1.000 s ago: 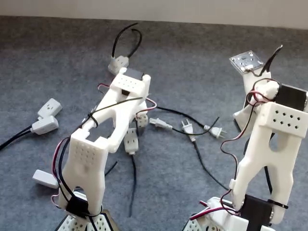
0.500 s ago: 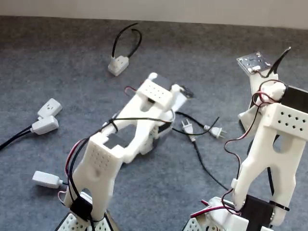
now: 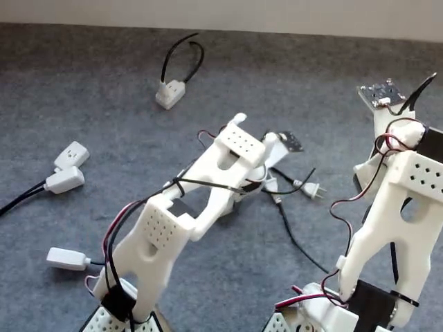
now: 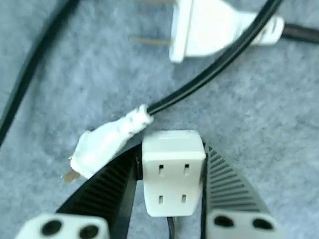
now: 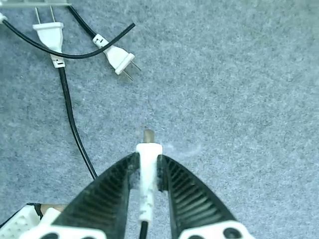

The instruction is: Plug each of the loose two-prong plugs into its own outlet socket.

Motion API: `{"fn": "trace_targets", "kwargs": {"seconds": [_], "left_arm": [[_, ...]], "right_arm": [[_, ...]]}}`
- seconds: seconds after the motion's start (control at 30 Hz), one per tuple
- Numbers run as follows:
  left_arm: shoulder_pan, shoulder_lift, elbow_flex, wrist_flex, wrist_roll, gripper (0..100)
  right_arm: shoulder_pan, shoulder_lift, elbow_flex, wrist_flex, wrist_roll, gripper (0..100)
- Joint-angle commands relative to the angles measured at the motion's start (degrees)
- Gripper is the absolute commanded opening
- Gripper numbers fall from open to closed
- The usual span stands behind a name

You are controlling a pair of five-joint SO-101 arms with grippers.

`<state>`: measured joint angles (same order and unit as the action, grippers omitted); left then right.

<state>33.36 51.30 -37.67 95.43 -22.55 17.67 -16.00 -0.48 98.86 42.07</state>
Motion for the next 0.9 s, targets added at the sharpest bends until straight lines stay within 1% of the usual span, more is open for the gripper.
{"fn": "trace_targets", "kwargs": {"seconds": [0.0, 0.07, 0.2, 0.27, 0.4, 0.47, 0.57, 0.67, 0.8, 0.87], "left_arm": [[1.5, 0.8, -5.7, -0.4, 0.1, 11], [1.0, 0.7, -6.5, -0.2, 0.2, 14], [0.4, 0.6, -10.6, 4.5, 0.1, 25], [0.3, 0.5, -12.3, 5.5, 0.1, 29], [-2.2, -2.6, -13.4, 5.5, 0.1, 30], [-4.7, -6.0, -14.7, 5.5, 0.2, 30], [-10.5, -12.2, -16.6, 5.5, 0.6, 30], [-18.3, -18.7, -17.5, 5.5, 5.6, 31], [-30.4, -25.7, -16.8, 5.6, 10.4, 31], [-36.9, -28.4, -14.0, 5.6, 13.1, 31]], "right_arm": [[0.6, -2.4, -0.3, 2.1, 0.9, 0.6], [0.6, -2.4, -0.2, 2.1, 0.9, 0.6], [0.3, -2.3, -0.2, 2.1, 0.9, 0.6], [0.1, -2.3, -0.2, 2.1, 0.9, 0.6], [-1.1, -2.3, -0.2, 2.2, 0.9, 0.6], [-1.2, -2.3, -0.2, 2.2, 0.9, 0.6], [-3.3, -2.2, -0.1, 2.2, 0.5, 0.6], [-7.3, -2.4, 1.6, 2.2, 0.4, 0.6], [-15.3, -2.2, 4.7, 2.2, -6.2, 0.6], [-20.0, -2.3, 5.4, 2.2, -8.4, 0.6]]}}
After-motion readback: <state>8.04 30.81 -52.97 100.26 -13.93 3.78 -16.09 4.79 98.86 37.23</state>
